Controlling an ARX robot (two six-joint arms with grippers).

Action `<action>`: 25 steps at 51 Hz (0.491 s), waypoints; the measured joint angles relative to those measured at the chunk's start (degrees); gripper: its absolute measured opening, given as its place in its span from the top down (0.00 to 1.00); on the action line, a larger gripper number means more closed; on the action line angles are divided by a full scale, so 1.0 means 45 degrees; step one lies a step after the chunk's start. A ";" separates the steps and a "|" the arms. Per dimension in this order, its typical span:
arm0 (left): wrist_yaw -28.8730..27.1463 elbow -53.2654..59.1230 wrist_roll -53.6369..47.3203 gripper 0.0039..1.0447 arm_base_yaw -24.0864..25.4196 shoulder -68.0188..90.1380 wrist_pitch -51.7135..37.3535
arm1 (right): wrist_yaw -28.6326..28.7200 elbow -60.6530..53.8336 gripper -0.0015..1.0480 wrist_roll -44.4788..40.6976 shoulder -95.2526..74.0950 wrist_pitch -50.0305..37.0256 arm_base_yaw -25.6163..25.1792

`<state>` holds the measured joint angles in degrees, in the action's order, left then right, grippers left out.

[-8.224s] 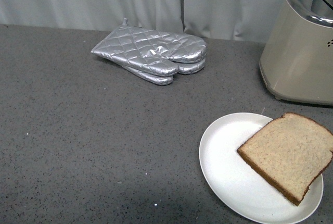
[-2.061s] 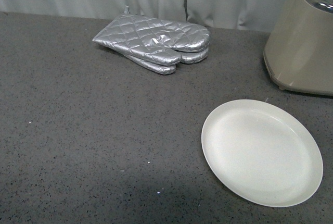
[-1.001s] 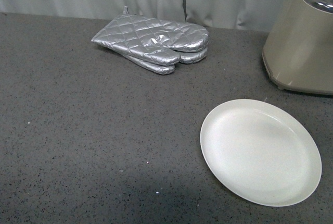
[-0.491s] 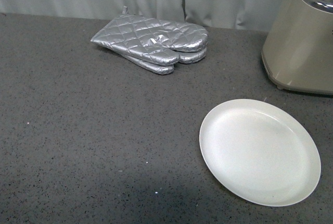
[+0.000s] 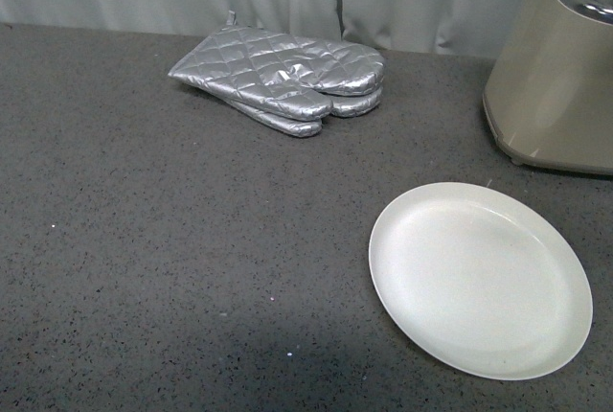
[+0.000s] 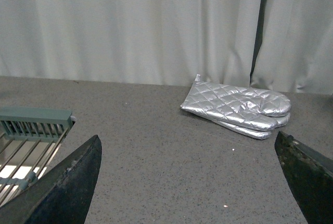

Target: Put bread into toaster

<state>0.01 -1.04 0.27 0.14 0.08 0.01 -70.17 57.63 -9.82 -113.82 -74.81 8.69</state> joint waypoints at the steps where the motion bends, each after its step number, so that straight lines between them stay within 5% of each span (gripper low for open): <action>1: 0.0000 0.0000 0.0000 0.06 0.0000 0.0000 0.0000 | 0.0000 0.0015 0.98 -0.0029 -0.0005 -0.0005 0.0005; 7: 0.0000 0.0000 0.0000 0.06 0.0000 0.0000 0.0000 | -0.0005 0.0087 0.97 -0.0165 -0.0019 -0.0019 0.0019; 25: 0.0000 0.0000 0.0000 0.06 0.0000 0.0000 0.0000 | 0.0049 0.0185 0.44 -0.0359 -0.0024 -0.0049 0.0053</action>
<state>0.01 -1.04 0.27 0.14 0.08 0.01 -69.95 58.46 -11.44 -113.93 -75.02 8.93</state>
